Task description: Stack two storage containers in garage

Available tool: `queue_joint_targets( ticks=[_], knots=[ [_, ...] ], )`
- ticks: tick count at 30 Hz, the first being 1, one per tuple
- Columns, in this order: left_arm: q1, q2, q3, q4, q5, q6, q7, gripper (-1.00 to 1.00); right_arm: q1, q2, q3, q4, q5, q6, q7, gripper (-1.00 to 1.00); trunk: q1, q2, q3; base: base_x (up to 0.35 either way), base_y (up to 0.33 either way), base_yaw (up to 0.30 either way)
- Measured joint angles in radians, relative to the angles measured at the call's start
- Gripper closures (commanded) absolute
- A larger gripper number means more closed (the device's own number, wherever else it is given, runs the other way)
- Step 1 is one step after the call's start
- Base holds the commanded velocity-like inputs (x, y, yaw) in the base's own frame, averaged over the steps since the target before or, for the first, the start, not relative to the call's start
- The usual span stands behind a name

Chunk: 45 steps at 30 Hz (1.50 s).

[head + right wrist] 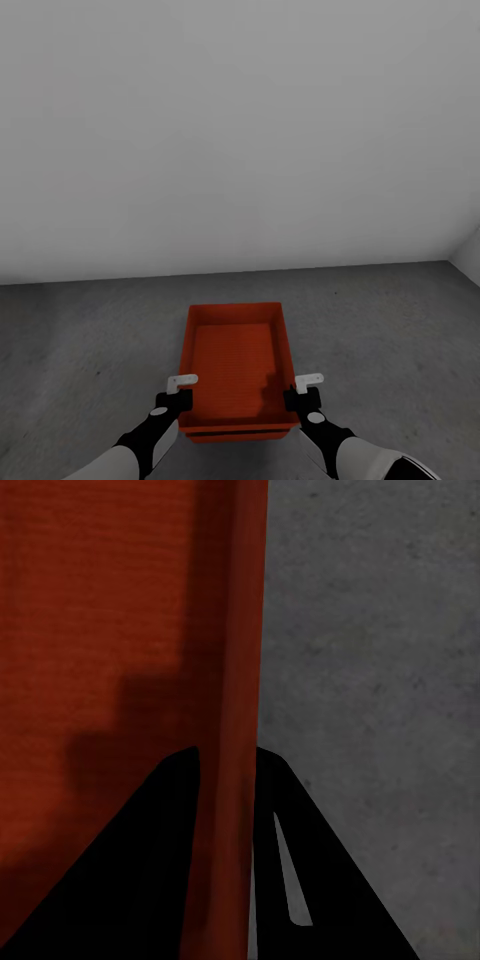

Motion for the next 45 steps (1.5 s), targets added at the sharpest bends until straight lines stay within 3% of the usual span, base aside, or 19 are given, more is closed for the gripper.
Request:
queue_joint_targets(
  ticks=[10,21,29,38,45],
  knots=[
    [0.0,0.0,0.0,0.0,0.0,0.002,0.0,1.0,0.0,0.0,-0.001,0.0,0.0,0.002,0.0,1.0,0.0,0.0,0.0,0.0,0.0,0.0],
    [0.0,0.0,0.0,0.0,0.0,0.002,0.0,1.0,0.0,0.0,0.0,0.0,-0.001,0.002,0.0,1.0,0.042,-0.077,-0.034,0.0,0.0,0.0],
    [0.0,0.0,0.0,0.0,0.0,0.001,0.0,1.0,0.0,0.0,-0.001,0.0,0.001,0.002,0.0,1.0,0.042,-0.077,-0.034,0.0,0.0,0.0],
    [-0.001,-0.001,-0.007,-0.007,0.001,0.014,0.007,1.0,0.0,0.0,-0.005,0.0,0.001,0.004,0.001,1.0,0.076,-0.14,-0.063,0.0,0.0,0.0],
    [-0.001,0.0,-0.007,-0.007,0.002,0.014,0.008,1.0,0.0,0.0,-0.006,0.0,0.002,0.005,0.001,1.0,0.076,-0.14,-0.063,0.0,0.0,0.0]
  ],
)
